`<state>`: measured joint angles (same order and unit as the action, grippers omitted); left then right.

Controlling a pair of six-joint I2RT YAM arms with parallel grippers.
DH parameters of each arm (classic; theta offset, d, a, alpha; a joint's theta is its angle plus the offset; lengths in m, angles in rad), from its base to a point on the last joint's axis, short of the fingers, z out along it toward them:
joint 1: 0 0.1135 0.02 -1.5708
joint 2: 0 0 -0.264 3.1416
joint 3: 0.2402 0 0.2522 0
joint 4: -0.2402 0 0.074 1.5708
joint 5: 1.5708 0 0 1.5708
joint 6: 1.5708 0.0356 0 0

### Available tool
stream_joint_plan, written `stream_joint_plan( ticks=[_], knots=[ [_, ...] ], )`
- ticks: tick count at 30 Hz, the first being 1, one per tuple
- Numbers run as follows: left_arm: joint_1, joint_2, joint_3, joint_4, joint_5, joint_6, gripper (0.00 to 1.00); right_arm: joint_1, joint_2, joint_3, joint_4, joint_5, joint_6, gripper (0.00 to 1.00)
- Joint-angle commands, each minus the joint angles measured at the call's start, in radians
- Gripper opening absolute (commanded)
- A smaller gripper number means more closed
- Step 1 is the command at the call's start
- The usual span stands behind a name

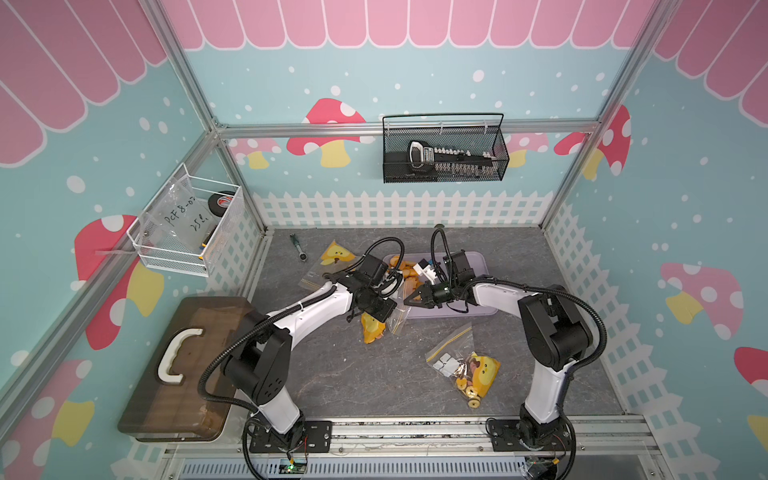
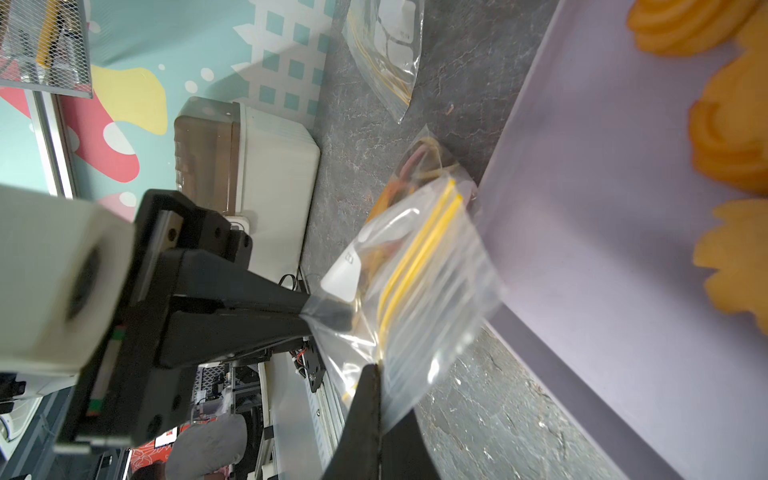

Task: Pour cookies out of the ziploc bag
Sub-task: Open the ziploc bag at the center of the board.

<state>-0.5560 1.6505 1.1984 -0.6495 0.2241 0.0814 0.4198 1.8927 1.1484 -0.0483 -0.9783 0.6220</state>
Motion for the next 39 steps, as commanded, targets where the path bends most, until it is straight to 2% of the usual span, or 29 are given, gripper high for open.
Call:
stream_joint_plan(
  ticks=[1,4,7,11,13,19,25,30,35,39],
  knots=[
    [0.008,-0.049,-0.024,-0.006,-0.040,-0.018,0.00,-0.013,-0.004,0.029,-0.104,0.116,-0.077,0.00],
    [0.016,-0.067,-0.036,0.000,-0.034,-0.026,0.00,-0.014,-0.012,0.034,-0.145,0.180,-0.108,0.01],
    [0.024,-0.075,-0.044,0.001,-0.034,-0.031,0.00,-0.015,-0.050,0.013,-0.152,0.235,-0.139,0.22],
    [0.048,-0.082,-0.050,0.001,0.024,-0.028,0.00,-0.016,-0.177,-0.095,-0.012,0.257,-0.151,0.57],
    [0.060,-0.092,-0.054,0.006,0.065,-0.024,0.00,-0.015,-0.206,-0.116,0.012,0.240,-0.187,0.98],
    [0.081,-0.123,-0.055,0.016,0.186,-0.020,0.00,-0.012,-0.212,-0.147,0.026,0.227,-0.291,0.97],
    [0.116,-0.158,-0.065,0.016,0.324,-0.031,0.00,-0.004,-0.268,-0.209,0.067,0.270,-0.374,0.99],
    [0.141,-0.176,-0.069,0.010,0.403,-0.013,0.00,0.038,-0.326,-0.292,0.149,0.396,-0.496,0.99],
    [0.142,-0.195,-0.059,0.010,0.462,-0.002,0.00,0.046,-0.275,-0.258,0.141,0.320,-0.564,0.87],
    [0.141,-0.199,-0.054,0.007,0.486,-0.010,0.00,0.072,-0.267,-0.246,0.186,0.315,-0.568,0.89]
  ],
)
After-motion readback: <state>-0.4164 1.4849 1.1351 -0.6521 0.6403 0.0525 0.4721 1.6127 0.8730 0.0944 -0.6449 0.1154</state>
